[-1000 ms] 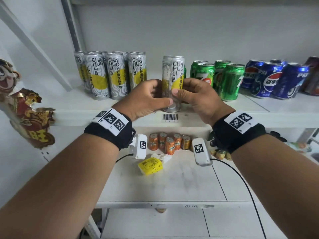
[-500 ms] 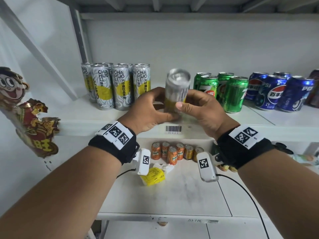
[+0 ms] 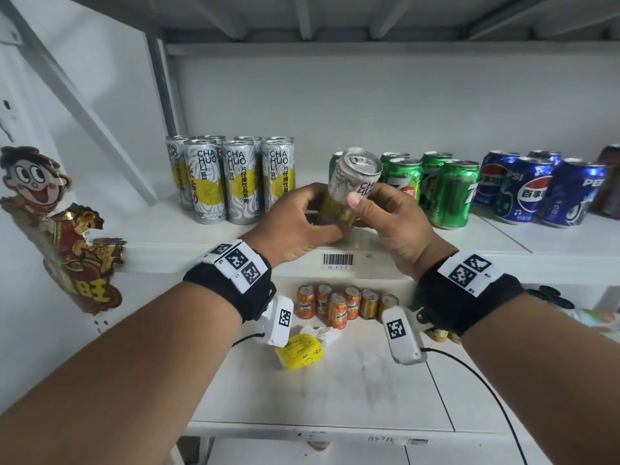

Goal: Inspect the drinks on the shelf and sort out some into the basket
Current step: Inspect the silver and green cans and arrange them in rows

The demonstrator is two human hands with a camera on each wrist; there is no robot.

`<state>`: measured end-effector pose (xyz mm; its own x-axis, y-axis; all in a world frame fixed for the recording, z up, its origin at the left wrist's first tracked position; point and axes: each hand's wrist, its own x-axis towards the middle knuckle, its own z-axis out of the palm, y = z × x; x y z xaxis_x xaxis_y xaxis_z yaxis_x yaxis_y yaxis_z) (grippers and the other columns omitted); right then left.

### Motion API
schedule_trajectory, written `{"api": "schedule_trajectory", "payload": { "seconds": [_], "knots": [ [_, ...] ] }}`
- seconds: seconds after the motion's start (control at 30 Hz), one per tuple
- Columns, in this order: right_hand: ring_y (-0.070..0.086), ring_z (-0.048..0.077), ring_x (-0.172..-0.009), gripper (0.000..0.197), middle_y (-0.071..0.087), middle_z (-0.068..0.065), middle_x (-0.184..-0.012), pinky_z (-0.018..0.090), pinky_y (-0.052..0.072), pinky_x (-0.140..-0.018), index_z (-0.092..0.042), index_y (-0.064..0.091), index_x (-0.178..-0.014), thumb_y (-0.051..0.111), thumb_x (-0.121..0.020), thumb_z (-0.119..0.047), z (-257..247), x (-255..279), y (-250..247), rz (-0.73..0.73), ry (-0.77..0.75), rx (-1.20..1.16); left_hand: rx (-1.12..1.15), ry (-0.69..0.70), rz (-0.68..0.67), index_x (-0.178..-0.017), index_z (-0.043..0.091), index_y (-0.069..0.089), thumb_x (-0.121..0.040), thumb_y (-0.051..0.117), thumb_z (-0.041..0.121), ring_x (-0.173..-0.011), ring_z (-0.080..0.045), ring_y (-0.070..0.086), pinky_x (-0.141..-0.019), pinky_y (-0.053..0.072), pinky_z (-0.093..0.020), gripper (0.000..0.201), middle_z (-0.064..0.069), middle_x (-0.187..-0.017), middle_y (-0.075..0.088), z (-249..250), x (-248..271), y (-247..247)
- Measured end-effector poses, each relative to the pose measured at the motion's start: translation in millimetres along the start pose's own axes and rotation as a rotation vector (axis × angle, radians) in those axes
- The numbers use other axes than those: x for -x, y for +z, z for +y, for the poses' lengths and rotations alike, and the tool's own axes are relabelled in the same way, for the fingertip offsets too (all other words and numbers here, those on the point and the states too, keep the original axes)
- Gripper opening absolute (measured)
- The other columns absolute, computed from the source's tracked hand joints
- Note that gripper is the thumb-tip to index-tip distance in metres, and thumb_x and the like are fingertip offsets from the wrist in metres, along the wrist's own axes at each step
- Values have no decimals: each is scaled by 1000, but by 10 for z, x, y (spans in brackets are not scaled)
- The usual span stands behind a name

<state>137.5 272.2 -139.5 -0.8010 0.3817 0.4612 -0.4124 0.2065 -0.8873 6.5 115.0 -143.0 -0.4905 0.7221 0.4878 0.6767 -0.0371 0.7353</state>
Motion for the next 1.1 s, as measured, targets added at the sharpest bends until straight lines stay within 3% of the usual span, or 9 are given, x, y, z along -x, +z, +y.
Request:
{"api": "schedule_trajectory", "payload": {
  "seconds": [0.13, 0.23, 0.33, 0.4, 0.5, 0.6, 0.77, 0.97, 1.1],
  "knots": [
    [70, 17, -92, 36, 75, 11, -107, 32, 58, -80, -9, 68, -114, 84, -85, -22, -235, -62, 61, 64, -50, 10, 7, -69, 12, -119, 30, 71, -78, 97, 37, -100, -5, 78, -90, 66, -35, 49, 16, -109, 81, 55, -20, -50],
    [71, 19, -91, 33, 77, 16, -111, 40, 61, -84, -8, 68, -115, 84, -87, -14, -474, -139, 170, 40, -74, 68, -36, -80, 1, -112, 26, 72, -75, 97, 36, -92, -5, 79, -76, 64, -26, 46, 15, -103, 82, 131, 8, -174],
    [71, 20, -85, 37, 74, 24, -112, 36, 63, -76, -2, 67, -115, 86, -85, -14, -656, -231, 380, -13, -99, 178, -45, -80, -7, -113, 22, 74, -73, 96, 35, -97, -15, 80, -86, 66, -40, 47, 5, -104, 83, 207, 34, -383],
    [67, 22, -80, 37, 73, 28, -109, 45, 60, -71, -1, 67, -112, 88, -84, -14, -729, -300, 601, -36, -101, 231, -22, -68, 61, -116, 21, 72, -67, 96, 38, -102, -19, 80, -91, 65, -44, 57, 1, -108, 83, 297, 68, -591],
    [67, 22, -74, 31, 74, 18, -92, 46, 61, -75, -3, 69, -103, 89, -82, -17, -811, -413, 951, -32, -131, 315, -43, -25, 172, -113, 20, 71, -57, 95, 42, -99, -20, 79, -91, 66, -49, 66, -4, -106, 81, 447, 152, -969],
    [74, 35, -82, 34, 76, 20, -97, 50, 63, -79, -5, 71, -101, 90, -81, -26, -908, -533, 1328, -60, -144, 368, -113, -30, 253, -114, 20, 69, -52, 98, 39, -104, -27, 78, -94, 65, -52, 71, -4, -107, 80, 548, 283, -1428],
    [71, 16, -85, 24, 77, 3, -94, 37, 58, -76, -18, 76, -97, 77, -91, -41, -1130, -714, 1830, -163, -235, 558, -281, -112, 267, -111, 19, 70, -62, 102, 24, -90, -14, 78, -84, 68, -42, 59, 1, -99, 79, 617, 481, -2059],
    [67, 17, -94, 17, 72, -3, -98, 27, 49, -73, -17, 76, -104, 67, -95, -29, -1251, -1030, 2386, -215, -413, 902, -520, -219, 296, -108, 16, 68, -71, 95, 30, -87, -17, 72, -68, 57, -29, 48, 0, -98, 75, 481, 571, -2674],
    [63, 22, -106, 24, 72, 3, -113, 28, 47, -86, -16, 75, -111, 68, -93, -30, -1160, -1287, 2655, -262, -433, 1135, -559, -272, 285, -103, 15, 67, -71, 95, 25, -83, -15, 69, -62, 50, -26, 43, -1, -97, 73, 317, 547, -2890]
  ]
}}
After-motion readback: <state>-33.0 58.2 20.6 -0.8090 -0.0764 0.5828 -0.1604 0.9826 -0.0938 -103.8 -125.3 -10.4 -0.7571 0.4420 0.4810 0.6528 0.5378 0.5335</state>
